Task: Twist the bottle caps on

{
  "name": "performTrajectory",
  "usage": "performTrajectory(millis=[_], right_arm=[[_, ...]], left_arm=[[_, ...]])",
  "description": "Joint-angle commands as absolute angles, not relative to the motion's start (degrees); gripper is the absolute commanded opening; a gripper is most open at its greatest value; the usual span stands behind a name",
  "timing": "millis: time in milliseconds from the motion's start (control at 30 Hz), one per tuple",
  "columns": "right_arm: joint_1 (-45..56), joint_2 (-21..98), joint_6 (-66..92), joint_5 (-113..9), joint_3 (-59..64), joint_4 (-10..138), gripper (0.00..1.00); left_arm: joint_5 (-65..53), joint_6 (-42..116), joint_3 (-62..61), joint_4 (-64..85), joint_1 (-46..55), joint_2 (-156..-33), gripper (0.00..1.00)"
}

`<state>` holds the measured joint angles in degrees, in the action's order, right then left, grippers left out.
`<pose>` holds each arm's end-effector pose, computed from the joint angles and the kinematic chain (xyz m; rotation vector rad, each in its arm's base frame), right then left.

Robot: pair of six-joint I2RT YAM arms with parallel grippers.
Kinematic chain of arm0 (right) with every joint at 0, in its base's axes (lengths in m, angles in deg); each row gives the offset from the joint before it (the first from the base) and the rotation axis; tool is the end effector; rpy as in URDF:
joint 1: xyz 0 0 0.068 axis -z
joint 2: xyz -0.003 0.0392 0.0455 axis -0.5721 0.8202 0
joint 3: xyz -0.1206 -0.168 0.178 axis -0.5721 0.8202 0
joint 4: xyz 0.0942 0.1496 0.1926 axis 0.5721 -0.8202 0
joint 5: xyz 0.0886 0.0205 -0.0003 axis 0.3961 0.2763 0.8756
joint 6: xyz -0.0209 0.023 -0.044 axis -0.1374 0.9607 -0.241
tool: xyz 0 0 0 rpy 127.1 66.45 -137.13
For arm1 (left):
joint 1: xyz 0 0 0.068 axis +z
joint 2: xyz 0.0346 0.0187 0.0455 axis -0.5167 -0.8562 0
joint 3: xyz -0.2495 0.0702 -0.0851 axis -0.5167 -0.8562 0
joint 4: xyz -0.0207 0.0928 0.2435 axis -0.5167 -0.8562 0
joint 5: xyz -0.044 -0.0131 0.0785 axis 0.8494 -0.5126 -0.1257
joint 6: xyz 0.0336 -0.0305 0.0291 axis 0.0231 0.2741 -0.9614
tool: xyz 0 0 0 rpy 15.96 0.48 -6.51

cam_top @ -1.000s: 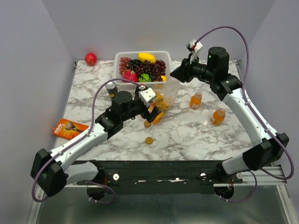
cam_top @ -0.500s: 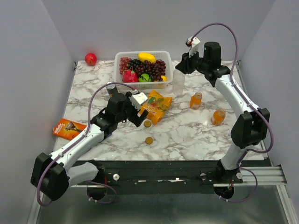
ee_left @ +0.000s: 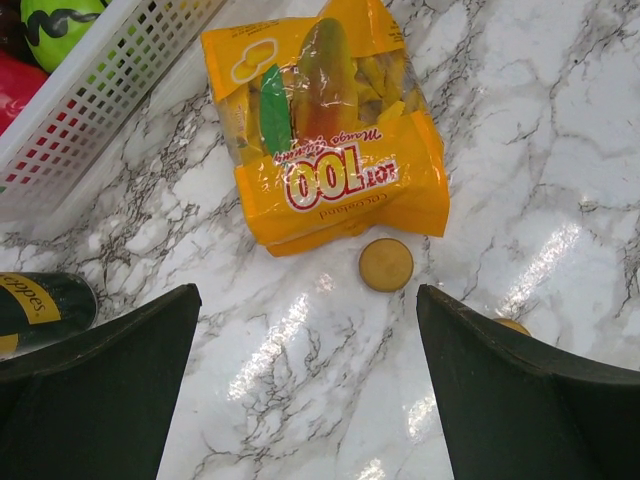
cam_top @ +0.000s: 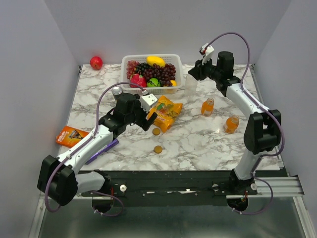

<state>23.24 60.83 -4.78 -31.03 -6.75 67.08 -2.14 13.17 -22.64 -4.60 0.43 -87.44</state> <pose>0.4206 0.1044 0.3229 -0.7025 1.6984 0.4730 0.2261 -0.1429 0.2799 0.9002 1.9433 -0.4144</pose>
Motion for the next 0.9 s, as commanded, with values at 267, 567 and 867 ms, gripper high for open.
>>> performTrajectory(millis=[267,567,867], right_arm=[[23.4,63.5,-4.8,-30.7,-5.2,72.9,0.42],[23.3,65.5,-3.9,-32.7,-6.7,70.9,0.53],[23.3,65.2,-3.1,-33.1,-6.8,70.8,0.61]], left_arm=[[-3.5,11.1,-19.4,-5.9,1.0,-89.2,0.99],[-2.9,11.3,-20.4,-5.3,1.0,-88.8,0.99],[-2.6,11.2,-20.5,-5.1,1.0,-88.8,0.99]])
